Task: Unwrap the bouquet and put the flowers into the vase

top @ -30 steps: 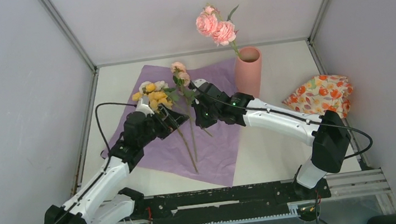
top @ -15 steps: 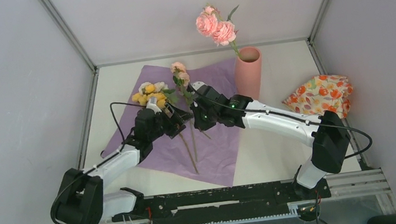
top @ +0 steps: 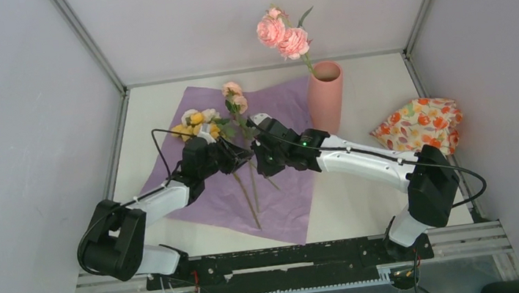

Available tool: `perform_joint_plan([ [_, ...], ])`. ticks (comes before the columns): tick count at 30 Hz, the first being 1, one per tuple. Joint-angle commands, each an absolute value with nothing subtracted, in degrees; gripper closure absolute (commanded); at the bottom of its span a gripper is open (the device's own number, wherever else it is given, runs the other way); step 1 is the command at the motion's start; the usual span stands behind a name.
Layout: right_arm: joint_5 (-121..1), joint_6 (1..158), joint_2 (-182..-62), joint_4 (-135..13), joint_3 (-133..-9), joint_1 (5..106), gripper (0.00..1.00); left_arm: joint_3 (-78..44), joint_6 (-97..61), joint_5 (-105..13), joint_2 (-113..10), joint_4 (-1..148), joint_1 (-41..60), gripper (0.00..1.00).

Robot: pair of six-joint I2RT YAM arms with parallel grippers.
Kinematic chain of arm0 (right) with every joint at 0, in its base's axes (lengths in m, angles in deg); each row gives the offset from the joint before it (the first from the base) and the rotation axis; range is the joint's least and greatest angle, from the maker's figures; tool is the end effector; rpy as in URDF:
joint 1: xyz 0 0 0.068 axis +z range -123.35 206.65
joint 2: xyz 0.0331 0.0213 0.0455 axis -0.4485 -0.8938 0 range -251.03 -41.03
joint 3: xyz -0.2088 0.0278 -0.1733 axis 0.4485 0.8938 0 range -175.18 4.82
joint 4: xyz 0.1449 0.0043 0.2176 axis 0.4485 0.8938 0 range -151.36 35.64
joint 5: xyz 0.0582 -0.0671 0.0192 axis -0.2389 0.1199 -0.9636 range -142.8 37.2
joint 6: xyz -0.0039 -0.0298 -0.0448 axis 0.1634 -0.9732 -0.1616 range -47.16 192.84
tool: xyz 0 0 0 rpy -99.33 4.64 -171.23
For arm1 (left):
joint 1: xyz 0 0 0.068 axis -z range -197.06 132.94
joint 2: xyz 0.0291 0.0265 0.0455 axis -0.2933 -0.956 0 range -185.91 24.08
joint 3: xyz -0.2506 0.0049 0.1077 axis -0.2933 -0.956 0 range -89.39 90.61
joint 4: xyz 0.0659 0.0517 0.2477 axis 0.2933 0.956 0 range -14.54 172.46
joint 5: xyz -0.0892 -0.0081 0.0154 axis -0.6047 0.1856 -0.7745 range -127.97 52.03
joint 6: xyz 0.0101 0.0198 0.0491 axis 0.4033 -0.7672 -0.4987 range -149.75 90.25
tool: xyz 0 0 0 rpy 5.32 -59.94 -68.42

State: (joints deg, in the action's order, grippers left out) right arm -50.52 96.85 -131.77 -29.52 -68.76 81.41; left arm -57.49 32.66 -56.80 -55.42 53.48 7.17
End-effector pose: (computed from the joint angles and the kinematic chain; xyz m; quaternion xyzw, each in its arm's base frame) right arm 0.2014 0.2826 0.2798 -0.2416 0.9048 0.2078 0.2825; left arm 0.2493 -0.1249 0.1861 -0.1908 0.8175 -0.4612 0.2873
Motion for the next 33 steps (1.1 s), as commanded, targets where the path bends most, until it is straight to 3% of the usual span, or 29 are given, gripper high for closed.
perform_joint_plan([
  [1,-51.0,97.8,-129.5,-32.7,-69.2,82.3,1.00,-55.1,30.6,-57.7,-54.4,51.2,6.8,0.68],
  [5,-50.4,97.8,-129.1,-32.4,-69.1,82.6,1.00,-54.2,28.6,-57.3,-53.5,53.3,6.8,0.77],
  [11,-50.2,97.8,-128.3,-31.6,-69.1,82.7,0.99,-53.7,25.9,-56.9,-51.8,54.9,6.9,0.79],
  [20,-44.1,97.2,-123.7,-29.1,-69.1,82.1,0.56,-52.8,17.2,-56.0,-46.5,60.5,6.9,0.81],
  [22,-43.0,97.6,-122.3,-28.8,-69.0,81.8,0.51,-53.1,15.1,-56.2,-45.0,61.0,6.9,0.81],
  [27,-44.7,97.6,-119.6,-31.2,-67.8,79.7,0.49,-55.5,12.2,-60.1,-41.0,58.9,6.9,0.79],
  [33,-55.4,99.3,-119.0,-37.0,-65.7,75.1,0.49,-60.2,12.5,-65.2,-34.4,53.2,7.3,0.77],
])
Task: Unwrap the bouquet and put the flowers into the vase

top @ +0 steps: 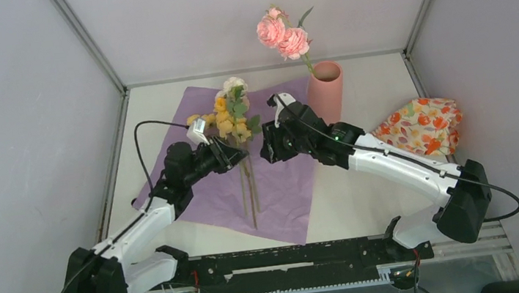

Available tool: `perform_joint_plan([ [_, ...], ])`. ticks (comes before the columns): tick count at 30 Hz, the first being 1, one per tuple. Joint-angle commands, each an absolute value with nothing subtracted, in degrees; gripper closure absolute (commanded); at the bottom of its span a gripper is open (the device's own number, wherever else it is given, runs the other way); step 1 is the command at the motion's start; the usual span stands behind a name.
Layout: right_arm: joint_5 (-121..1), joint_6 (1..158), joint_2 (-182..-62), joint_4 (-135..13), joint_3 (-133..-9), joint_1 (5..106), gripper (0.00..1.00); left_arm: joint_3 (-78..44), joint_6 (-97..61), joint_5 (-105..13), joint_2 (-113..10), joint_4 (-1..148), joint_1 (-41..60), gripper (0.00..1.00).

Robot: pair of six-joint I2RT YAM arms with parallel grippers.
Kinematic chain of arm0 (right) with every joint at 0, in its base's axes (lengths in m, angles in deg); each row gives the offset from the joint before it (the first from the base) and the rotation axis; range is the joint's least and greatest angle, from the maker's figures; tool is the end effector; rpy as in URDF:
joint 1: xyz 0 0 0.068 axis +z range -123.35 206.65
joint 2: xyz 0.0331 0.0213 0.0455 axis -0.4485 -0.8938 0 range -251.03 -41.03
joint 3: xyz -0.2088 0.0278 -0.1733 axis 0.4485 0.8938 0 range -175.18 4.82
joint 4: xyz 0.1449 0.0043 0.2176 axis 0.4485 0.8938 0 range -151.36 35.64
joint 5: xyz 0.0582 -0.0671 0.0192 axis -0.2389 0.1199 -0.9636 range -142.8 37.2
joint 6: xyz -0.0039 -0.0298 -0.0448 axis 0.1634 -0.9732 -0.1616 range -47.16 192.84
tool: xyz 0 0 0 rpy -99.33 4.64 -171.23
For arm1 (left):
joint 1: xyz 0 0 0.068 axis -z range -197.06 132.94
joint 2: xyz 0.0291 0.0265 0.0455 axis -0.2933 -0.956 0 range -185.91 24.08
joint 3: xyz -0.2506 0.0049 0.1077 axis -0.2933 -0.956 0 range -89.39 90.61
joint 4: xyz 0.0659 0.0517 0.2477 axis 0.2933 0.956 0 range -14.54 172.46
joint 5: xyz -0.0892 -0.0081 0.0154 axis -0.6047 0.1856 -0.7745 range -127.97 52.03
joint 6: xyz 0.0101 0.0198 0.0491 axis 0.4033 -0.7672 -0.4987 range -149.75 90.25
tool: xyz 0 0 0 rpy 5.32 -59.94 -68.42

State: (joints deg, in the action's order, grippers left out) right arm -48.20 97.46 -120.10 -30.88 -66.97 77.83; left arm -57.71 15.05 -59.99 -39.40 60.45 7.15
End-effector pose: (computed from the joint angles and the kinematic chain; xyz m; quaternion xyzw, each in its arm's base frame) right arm 0.1947 0.2375 0.3341 -0.1889 0.8772 0.2418 0.3693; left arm 0.2174 -0.1125 0.2407 -0.0288 0.7957 -0.4579 0.3954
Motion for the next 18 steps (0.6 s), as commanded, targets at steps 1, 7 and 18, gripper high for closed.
perform_joint_plan([
  [1,-57.2,99.6,-119.1,-38.5,-65.1,74.4,0.49,-60.7,12.6,-66.0,-33.2,52.7,7.4,0.76],
  [7,-66.9,103.6,-118.8,-48.9,-61.4,70.1,0.45,-62.6,12.5,-69.3,-26.3,52.2,8.5,0.74],
  [18,-77.0,109.7,-120.8,-61.7,-59.6,66.4,0.40,-66.1,13.2,-70.8,-20.1,51.7,9.6,0.72],
])
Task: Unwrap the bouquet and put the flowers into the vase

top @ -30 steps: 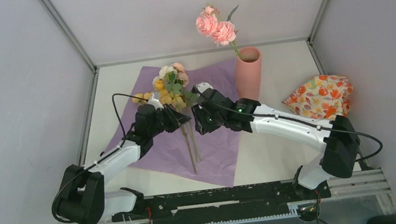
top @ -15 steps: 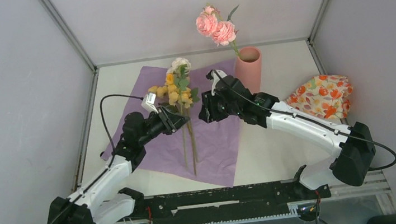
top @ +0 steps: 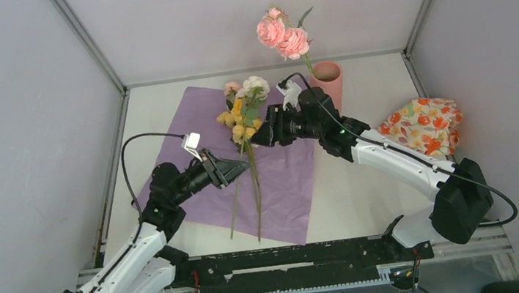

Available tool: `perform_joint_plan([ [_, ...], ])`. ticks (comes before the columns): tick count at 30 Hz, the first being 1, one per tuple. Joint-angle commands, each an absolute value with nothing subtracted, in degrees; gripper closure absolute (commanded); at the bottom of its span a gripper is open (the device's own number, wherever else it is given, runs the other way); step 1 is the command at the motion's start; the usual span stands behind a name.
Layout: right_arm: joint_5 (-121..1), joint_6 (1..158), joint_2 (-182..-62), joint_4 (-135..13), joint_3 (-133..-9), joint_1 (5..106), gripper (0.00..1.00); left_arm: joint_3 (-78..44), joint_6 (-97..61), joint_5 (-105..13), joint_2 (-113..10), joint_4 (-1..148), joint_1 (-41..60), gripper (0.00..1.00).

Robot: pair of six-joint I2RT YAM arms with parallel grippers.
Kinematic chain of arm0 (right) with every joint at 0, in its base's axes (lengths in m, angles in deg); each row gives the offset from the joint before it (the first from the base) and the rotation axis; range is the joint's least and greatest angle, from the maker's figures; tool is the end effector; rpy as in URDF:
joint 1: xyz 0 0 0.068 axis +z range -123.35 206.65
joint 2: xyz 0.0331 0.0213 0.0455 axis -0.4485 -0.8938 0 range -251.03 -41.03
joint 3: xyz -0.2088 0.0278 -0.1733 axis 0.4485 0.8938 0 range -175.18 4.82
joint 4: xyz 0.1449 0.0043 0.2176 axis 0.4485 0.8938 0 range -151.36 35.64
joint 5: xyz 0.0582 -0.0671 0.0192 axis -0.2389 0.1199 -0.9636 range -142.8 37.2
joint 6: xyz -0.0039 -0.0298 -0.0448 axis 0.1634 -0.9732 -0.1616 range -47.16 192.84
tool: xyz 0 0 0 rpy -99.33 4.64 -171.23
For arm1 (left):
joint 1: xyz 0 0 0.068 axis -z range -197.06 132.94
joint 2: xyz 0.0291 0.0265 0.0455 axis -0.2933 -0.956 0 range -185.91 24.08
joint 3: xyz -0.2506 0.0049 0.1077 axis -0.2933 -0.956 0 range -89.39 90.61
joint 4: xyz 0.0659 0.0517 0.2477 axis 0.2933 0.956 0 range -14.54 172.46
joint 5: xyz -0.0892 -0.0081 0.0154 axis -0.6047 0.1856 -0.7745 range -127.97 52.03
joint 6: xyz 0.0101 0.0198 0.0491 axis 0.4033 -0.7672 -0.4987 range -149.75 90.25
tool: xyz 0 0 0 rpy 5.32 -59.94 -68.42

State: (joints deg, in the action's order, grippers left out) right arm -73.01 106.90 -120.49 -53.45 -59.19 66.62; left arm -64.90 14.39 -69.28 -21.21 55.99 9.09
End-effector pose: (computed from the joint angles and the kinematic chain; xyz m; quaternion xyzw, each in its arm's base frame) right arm 0.2392 0.2166 0.3229 -0.1386 0.8166 0.4427 0.3436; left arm 0.1615 -0.1000 0.2678 0.0785 0.7098 -0.5452 0.4391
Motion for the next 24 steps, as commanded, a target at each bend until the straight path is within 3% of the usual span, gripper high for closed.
perform_joint_plan([
  [1,-77.3,110.3,-121.0,-63.0,-59.6,66.0,0.41,-66.3,13.5,-70.8,-20.2,51.4,9.8,0.73],
  [24,-83.9,118.8,-132.1,-75.4,-59.6,61.0,0.47,-67.3,15.3,-71.0,-17.3,50.0,10.8,0.72],
])
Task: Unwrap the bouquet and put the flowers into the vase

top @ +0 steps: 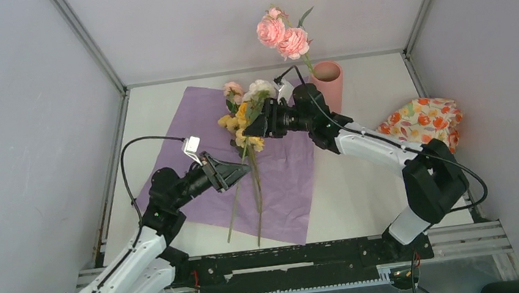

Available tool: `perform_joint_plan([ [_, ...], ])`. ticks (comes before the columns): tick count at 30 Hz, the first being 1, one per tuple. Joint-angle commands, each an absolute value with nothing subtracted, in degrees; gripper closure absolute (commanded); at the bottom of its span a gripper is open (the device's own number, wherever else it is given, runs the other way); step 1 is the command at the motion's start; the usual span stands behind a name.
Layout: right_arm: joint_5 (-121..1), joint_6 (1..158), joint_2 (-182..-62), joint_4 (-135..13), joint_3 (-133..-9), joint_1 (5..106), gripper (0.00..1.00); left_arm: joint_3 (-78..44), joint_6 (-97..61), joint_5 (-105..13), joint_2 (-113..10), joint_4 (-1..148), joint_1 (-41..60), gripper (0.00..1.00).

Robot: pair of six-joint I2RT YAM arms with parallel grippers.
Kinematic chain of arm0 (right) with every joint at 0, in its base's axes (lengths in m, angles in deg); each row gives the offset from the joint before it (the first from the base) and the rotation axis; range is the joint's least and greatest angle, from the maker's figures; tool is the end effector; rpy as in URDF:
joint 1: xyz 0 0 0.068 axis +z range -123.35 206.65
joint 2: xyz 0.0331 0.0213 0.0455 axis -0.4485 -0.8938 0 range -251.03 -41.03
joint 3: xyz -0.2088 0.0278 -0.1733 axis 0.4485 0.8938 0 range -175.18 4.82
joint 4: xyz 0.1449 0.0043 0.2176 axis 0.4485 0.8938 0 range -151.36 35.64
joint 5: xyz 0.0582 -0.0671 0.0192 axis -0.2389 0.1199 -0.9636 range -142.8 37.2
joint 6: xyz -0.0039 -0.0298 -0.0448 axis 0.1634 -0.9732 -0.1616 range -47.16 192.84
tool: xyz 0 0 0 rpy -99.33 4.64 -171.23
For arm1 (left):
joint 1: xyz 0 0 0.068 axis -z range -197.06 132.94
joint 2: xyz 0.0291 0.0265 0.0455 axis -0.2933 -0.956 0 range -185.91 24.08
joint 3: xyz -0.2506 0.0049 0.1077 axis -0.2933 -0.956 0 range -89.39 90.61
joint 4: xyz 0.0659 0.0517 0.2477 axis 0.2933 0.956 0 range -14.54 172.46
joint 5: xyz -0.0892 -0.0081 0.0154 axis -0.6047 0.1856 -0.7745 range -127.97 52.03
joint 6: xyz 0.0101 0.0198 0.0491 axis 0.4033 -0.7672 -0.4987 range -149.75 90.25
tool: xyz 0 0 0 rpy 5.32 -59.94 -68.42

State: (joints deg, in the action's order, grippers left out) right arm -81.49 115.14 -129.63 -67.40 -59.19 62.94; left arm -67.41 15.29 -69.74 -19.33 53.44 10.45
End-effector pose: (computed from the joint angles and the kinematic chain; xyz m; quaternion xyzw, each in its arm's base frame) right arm 0.2809 0.2275 0.2965 -0.1032 0.7930 0.5139 0.3104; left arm 0.1532 -0.1010 0.2623 0.0891 0.6984 -0.5596 0.4371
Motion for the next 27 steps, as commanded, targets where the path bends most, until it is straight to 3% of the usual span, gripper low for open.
perform_joint_plan([
  [1,-84.4,119.9,-132.9,-76.7,-59.7,60.6,0.48,-67.3,15.3,-71.0,-17.0,50.2,10.8,0.72],
  [9,-88.9,125.5,-137.2,-84.1,-59.6,59.7,0.60,-67.7,15.2,-71.9,-16.7,50.3,11.2,0.72],
  [19,-91.0,127.5,-137.6,-86.3,-59.6,59.8,0.91,-68.1,16.2,-72.6,-16.6,49.9,12.0,0.71],
  [22,-91.3,127.1,-136.9,-85.9,-59.6,60.3,1.00,-68.7,16.3,-71.5,-16.1,50.8,12.0,0.67],
  [27,-91.4,125.7,-134.2,-84.0,-59.6,61.2,1.00,-69.0,15.4,-69.0,-15.1,54.7,12.1,0.55],
])
